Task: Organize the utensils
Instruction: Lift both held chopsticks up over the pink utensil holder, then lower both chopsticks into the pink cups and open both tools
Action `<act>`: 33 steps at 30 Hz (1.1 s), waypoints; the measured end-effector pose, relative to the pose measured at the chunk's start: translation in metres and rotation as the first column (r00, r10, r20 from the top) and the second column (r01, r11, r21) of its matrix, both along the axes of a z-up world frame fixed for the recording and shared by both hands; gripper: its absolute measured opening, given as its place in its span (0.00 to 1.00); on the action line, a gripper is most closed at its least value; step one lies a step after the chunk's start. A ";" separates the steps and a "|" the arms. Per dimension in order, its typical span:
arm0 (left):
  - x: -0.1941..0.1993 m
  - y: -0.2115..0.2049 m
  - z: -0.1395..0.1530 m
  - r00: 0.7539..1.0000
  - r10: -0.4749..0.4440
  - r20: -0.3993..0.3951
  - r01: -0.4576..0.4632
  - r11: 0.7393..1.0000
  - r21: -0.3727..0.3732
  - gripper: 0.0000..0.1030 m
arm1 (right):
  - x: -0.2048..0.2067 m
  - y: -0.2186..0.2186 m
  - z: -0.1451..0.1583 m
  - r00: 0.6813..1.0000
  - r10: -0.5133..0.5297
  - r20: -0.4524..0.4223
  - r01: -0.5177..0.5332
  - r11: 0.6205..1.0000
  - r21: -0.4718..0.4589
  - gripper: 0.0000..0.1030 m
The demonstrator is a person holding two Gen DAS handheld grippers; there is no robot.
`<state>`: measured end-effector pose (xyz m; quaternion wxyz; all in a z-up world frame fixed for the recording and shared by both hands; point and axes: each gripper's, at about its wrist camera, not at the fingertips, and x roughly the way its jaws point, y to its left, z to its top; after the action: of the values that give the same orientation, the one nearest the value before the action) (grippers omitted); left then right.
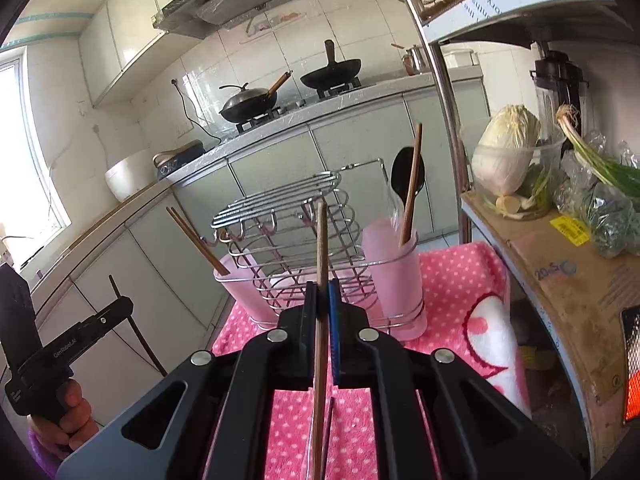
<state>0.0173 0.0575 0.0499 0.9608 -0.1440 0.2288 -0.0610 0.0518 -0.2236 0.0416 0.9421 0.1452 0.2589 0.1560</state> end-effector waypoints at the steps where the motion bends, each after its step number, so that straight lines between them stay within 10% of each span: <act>1: 0.001 0.001 0.003 1.000 0.004 0.006 -0.004 1.000 0.001 0.04 | 0.000 -0.002 0.004 1.000 -0.006 0.012 0.006 1.000 -0.002 0.06; 22: 0.060 0.001 0.079 0.968 0.076 0.241 -0.087 0.996 0.036 0.04 | 0.048 -0.031 0.100 0.939 -0.146 0.310 0.161 0.987 -0.021 0.06; 33: 0.109 0.004 0.073 0.961 0.109 0.255 -0.117 0.993 0.017 0.04 | 0.080 -0.021 0.104 0.900 -0.177 0.399 0.217 0.975 -0.056 0.06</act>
<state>0.1261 0.0616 0.1225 0.9862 -0.1325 0.0966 -0.0203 0.1320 -0.2443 0.1457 0.9917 0.0897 0.0567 0.0727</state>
